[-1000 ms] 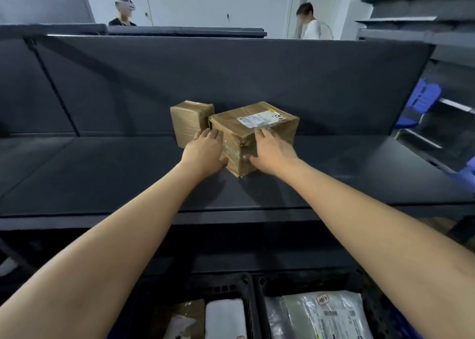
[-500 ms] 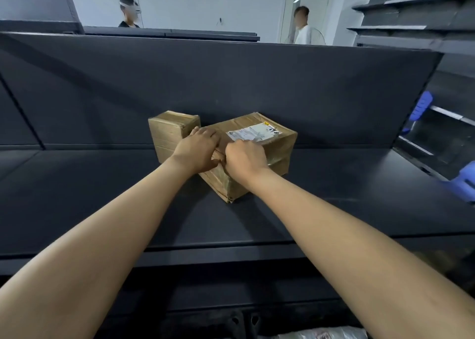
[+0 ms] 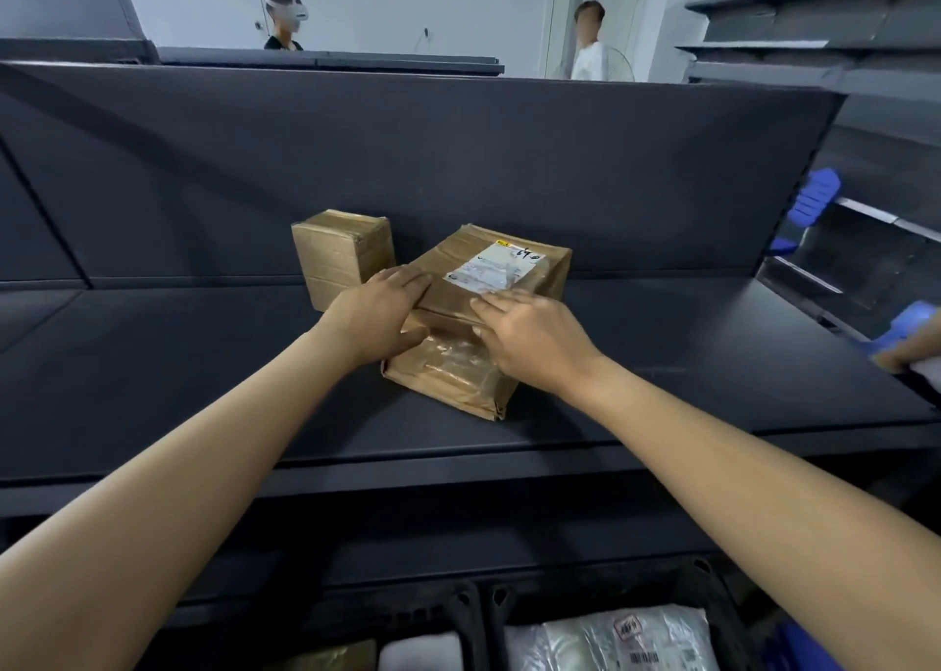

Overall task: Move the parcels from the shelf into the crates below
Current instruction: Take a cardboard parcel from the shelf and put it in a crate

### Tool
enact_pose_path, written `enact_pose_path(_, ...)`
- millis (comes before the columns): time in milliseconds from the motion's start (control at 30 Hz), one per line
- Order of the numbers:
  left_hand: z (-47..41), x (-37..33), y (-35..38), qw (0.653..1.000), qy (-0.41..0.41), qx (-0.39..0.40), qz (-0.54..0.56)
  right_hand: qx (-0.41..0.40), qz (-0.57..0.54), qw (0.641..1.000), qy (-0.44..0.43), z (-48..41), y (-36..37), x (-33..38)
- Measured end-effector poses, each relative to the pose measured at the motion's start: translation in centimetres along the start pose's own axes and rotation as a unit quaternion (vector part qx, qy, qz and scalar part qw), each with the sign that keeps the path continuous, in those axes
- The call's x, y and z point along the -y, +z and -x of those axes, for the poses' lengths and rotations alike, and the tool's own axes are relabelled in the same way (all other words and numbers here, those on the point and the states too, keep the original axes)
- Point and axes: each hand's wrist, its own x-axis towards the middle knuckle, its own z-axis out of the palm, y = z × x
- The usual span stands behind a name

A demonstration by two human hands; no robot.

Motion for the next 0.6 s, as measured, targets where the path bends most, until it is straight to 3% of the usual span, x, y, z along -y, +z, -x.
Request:
enact_pose_path(100, 2.1, -1.0, -0.6, 0.994, 0.002, -0.039, 0.099, -0.059, -0.009, 0.997, -0.045, 2.4, -1.5, -0.1)
enact_pose_path(167, 3.6, -1.9, -1.4, 0.976, -0.046, -0.051, 0.208, -0.101, -0.009, 0.991, -0.083, 3.9, -2.3, 0.0)
enact_pose_path(233, 5.2, -2.9, -2.4, 0.946, -0.103, -0.009, 0.306, -0.13, -0.019, 0.985, -0.109, 5.3, -3.0, 0.4)
enact_pose_path(300, 6.5, -3.5, -3.0, 0.896, -0.133, 0.055, 0.42, -0.148, -0.02, 0.98, -0.131, 6.7, -3.7, 0.7)
enact_pose_path(367, 7.3, -4.0, -3.1, 0.82, -0.158, 0.077, 0.545, -0.161, -0.025, 0.976, -0.146, 8.2, -4.2, 1.1)
enact_pose_path(467, 8.2, -4.7, -3.0, 0.719, -0.246, 0.131, 0.636, -0.171, -0.037, 0.972, -0.16, 10.3, -4.5, 1.6)
enact_pose_path(533, 8.6, -5.5, -2.8, 0.673, -0.307, 0.158, 0.654, -0.169, -0.043, 0.971, -0.161, 11.4, -4.7, 1.8)
enact_pose_path(600, 9.0, -6.4, -2.5, 0.655, -0.347, 0.16, 0.652, -0.15, -0.041, 0.975, -0.157, 12.2, -5.2, 1.8)
